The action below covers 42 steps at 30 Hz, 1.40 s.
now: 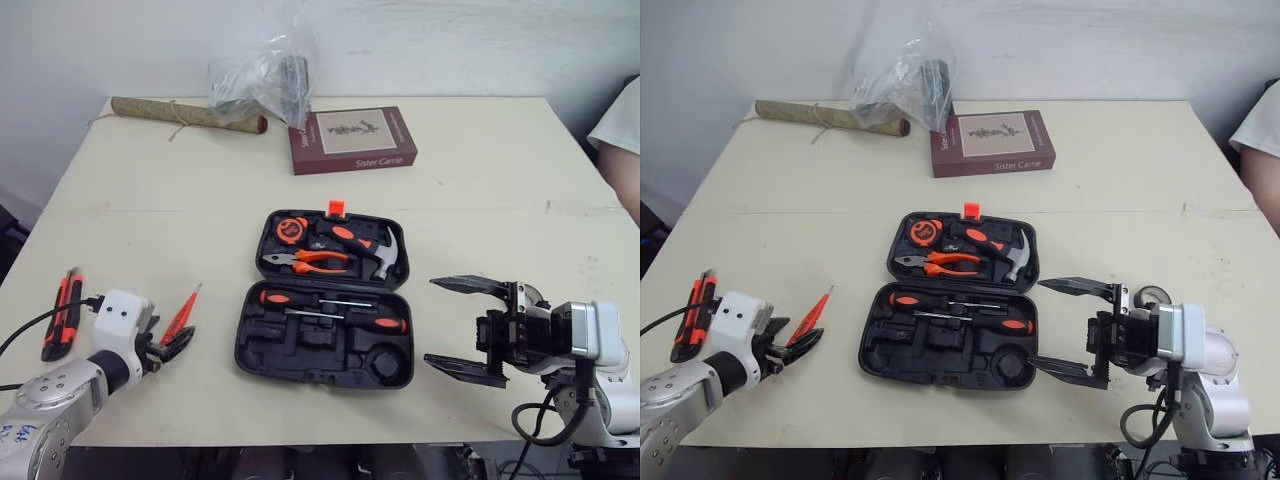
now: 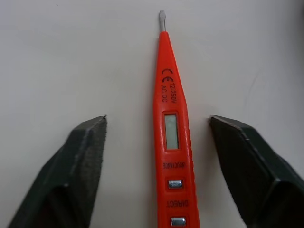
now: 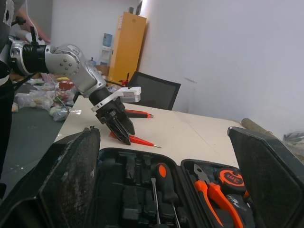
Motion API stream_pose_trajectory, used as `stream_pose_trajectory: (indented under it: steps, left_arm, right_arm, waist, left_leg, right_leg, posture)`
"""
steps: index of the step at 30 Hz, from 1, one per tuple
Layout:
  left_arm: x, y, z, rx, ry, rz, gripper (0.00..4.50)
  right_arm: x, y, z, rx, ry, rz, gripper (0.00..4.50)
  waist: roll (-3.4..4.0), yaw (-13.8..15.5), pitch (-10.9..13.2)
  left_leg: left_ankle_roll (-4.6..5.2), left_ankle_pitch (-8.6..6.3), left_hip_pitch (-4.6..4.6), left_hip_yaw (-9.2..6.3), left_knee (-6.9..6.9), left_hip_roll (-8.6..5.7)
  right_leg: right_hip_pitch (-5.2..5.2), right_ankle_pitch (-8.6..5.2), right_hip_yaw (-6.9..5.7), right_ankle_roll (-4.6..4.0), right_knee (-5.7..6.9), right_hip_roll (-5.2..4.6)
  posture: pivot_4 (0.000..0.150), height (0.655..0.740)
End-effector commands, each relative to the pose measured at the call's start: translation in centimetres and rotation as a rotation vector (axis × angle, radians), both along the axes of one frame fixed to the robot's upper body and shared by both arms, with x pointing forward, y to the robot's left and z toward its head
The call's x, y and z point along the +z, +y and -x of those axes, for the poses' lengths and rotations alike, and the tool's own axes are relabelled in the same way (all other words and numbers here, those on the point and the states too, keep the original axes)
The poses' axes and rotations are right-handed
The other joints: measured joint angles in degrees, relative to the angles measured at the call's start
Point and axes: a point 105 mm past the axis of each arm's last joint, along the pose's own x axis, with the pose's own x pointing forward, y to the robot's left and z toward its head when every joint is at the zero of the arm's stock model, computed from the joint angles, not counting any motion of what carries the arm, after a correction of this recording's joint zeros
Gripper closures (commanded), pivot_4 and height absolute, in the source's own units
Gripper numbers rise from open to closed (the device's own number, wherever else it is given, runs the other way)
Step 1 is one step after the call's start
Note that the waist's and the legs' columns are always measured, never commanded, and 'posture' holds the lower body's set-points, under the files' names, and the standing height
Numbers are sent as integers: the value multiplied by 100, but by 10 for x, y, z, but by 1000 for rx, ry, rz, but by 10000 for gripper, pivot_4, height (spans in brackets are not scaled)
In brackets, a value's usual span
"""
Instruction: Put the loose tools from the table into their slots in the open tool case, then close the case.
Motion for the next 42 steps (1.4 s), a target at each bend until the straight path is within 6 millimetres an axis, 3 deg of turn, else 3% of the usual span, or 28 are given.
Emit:
stream_pose_trajectory:
  steps: [1, 4, 6, 10, 13, 16, 19, 23, 30, 38, 42]
  left_arm:
    - [-26, -1, 15, 3, 122, 0, 28874]
    - [-25, -2, 15, -6, 109, -4, 41592]
    - [-14, -2, 8, -29, 46, -7, 41955]
    - [25, -14, -9, -200, -193, -11, 41955]
    - [65, -36, -9, -490, -362, -22, 41955]
    - [78, -68, 5, -863, -347, -16, 41955]
    - [81, -88, 16, -1135, -263, -17, 41955]
    - [75, -105, 3, -1280, -148, -148, 41955]
    - [60, -120, -29, -1284, 14, -405, 41955]
    - [50, -145, -38, -1298, 22, -448, 41955]
    - [46, -147, -42, -1285, 39, -475, 41955]
  right_arm:
    - [1, -3, 3, -7, -24, 1, 0]
    - [-1, -5, 4, -18, -20, 6, 0]
    - [-2, -6, 4, -22, -16, 7, 0]
    - [-7, -11, 5, -45, -15, 28, 0]
    - [-7, -23, 4, -89, -10, 45, 0]
    - [-9, -29, 2, -118, -6, 68, 0]
    - [-13, -35, -2, -149, 9, 73, 0]
    - [-25, -46, -4, -187, 46, 108, 0]
    - [-28, -48, 2, -204, 63, 123, 0]
    - [-21, -38, 7, -218, 59, 119, 0]
    - [-18, -33, 8, -223, 60, 121, 0]
  waist:
    - [13, 20, -9]
    - [30, 45, -19]
    - [32, 44, -20]
    - [26, 63, -16]
    - [14, 126, -11]
    - [12, 154, -13]
    - [18, 152, -12]
    - [17, 152, -11]
    - [15, 158, -10]
    - [9, 175, -6]
    - [8, 201, -6]
  left_leg:
    - [0, 0, 0, 0, 0, 0]
    - [0, 0, 3, 2, 0, 1]
    - [0, 0, 5, 3, 0, 1]
    - [0, 0, 1, 4, 0, 1]
    - [0, 0, -10, 2, 8, 1]
    - [1, -1, -9, 4, 14, -2]
    - [1, 0, -9, 6, 11, 0]
    - [1, 2, -8, 9, 13, 2]
    - [0, 16, -7, 21, 14, 5]
    - [2, 19, -8, 22, 22, 8]
    - [3, 20, -10, 20, 26, 8]
  right_leg:
    - [0, 0, 1, 0, 0, 0]
    - [0, 0, 3, -1, 0, 1]
    - [0, 0, 4, -1, 2, 2]
    - [-3, -1, 3, -2, 2, 2]
    - [-6, -1, -3, -2, 0, 1]
    - [-4, 0, -2, -1, 0, -2]
    - [-5, 0, -2, -2, -1, 5]
    - [-4, 0, 0, -1, 2, 51]
    - [-9, 1, 29, 2, 8, 78]
    - [-12, 1, 39, 2, 11, 79]
    - [-11, 1, 38, 2, 12, 78]
  posture:
    - [1500, 7400]
    - [1500, 7400]
    - [1500, 7400]
    - [1500, 7400]
    - [1500, 7400]
    - [1500, 7400]
    - [1500, 7400]
    - [1500, 7400]
    - [1500, 7400]
    - [1500, 7400]
    - [1500, 7400]
